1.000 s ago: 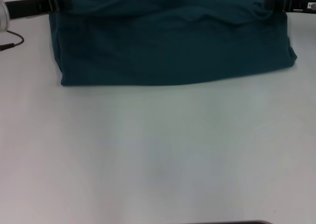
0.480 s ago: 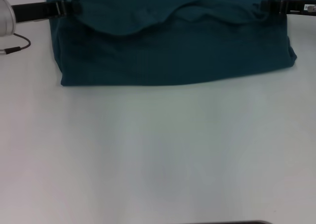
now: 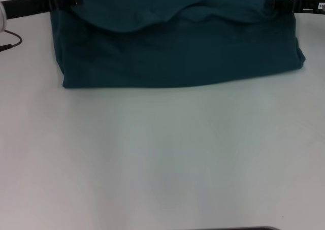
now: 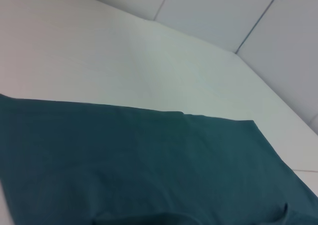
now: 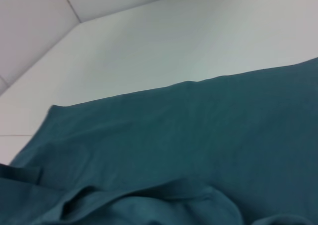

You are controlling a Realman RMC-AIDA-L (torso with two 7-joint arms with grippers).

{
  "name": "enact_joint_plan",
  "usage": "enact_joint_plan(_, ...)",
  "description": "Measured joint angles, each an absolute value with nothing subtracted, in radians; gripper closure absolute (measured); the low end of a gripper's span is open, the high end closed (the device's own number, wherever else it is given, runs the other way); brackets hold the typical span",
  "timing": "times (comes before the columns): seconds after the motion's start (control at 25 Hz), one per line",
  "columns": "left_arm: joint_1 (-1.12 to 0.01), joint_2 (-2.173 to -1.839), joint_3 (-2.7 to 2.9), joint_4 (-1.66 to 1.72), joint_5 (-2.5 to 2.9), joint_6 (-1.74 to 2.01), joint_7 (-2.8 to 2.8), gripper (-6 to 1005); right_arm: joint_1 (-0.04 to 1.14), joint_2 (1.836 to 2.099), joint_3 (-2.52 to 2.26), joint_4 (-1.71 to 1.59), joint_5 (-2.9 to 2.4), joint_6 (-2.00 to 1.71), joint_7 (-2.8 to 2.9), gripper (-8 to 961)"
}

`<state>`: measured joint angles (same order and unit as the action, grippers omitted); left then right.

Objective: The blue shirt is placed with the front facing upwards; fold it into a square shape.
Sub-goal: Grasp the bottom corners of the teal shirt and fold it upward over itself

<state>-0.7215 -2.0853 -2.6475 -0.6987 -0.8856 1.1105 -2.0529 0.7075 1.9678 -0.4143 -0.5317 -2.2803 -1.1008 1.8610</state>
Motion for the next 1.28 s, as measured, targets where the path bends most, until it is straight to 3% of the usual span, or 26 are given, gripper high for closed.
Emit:
enact_joint_plan(0.12,-0.717,-2.086,-2.646,-0.703,-0.887,1.112,-2.053,616,0.699,1.968,-0.411,-0.553,-2.276,-1.148,1.861,598)
enact_joint_plan(0.44,-0.701,-2.088,-2.65,-0.733,-0.887,1.124,-2.066,258,0.667,1.992,-0.413,-0.641,-2.274,-1.229,1.861,225)
enact_joint_plan(0.6,-0.69,-2.097,-2.652,-0.779,-0.89,1.141,-2.084,146,0.652,2.009,-0.415,-0.69,-2.272,-1.24,1.859,225)
enact_joint_plan(1.08,-0.616,-2.111,-2.638,-0.891,-1.017,1.216,-2.09,143,0.626,2.007,-0.414,-0.703,-2.262,-1.249,1.873,224)
enact_joint_plan(1.28,-0.579,-2.113,-2.637,-0.912,-1.018,1.267,-2.083,145,0.602,1.988,-0.419,-0.703,-2.273,-1.272,1.905,224)
